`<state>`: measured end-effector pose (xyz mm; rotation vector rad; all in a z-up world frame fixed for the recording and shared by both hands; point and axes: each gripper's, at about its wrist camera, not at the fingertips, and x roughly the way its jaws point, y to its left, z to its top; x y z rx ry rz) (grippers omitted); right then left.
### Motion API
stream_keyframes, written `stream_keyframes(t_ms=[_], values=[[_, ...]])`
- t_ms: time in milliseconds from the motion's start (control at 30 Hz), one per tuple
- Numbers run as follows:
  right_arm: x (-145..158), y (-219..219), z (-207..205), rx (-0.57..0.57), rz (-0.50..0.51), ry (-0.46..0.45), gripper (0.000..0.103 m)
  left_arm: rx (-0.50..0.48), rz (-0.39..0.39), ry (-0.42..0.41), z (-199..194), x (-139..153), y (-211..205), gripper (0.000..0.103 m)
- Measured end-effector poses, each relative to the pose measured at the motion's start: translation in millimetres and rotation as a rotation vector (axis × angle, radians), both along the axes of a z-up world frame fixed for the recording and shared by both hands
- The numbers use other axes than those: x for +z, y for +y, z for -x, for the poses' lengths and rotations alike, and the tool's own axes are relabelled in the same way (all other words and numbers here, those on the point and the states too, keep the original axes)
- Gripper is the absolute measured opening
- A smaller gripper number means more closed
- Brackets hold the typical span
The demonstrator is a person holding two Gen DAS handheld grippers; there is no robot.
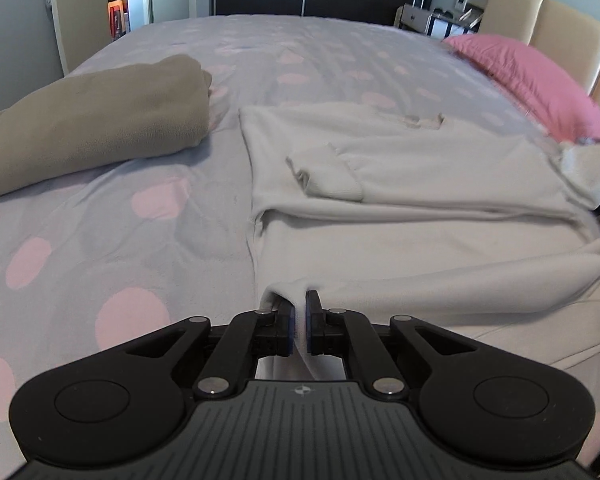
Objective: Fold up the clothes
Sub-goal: 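Release the edge with the left gripper while the right gripper smooths the sweatshirt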
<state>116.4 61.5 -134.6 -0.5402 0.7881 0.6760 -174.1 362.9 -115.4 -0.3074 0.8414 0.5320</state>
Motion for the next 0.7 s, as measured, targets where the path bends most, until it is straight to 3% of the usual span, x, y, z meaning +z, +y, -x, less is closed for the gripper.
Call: stream_keyframes(t_ms=[67,200,300,367,533,700], values=[[-6,1,0,-0.013,0.003,-0.002,0.011,-0.005,-0.023,0.019,-2,-5,-2,0.012],[0,-2,6,-0.066,0.001,-0.086,0.046,-0.024,-0.073,0.022,-1,-2,-13,0.021],[10,-7,20,-0.085,-0.033,-0.136,0.05,-0.05,-0.145,0.008,1,5,-30,0.026],[14,-6,41,-0.038,-0.034,-0.187,0.057,-0.113,-0.225,0.019,0,7,-50,0.042],[3,9,102,0.204,0.028,-0.279,0.052,-0.307,-0.31,0.05,-13,-2,-97,0.046],[-23,19,135,0.361,0.081,-0.246,0.038,-0.397,-0.339,0.069,-24,-21,-130,0.052]])
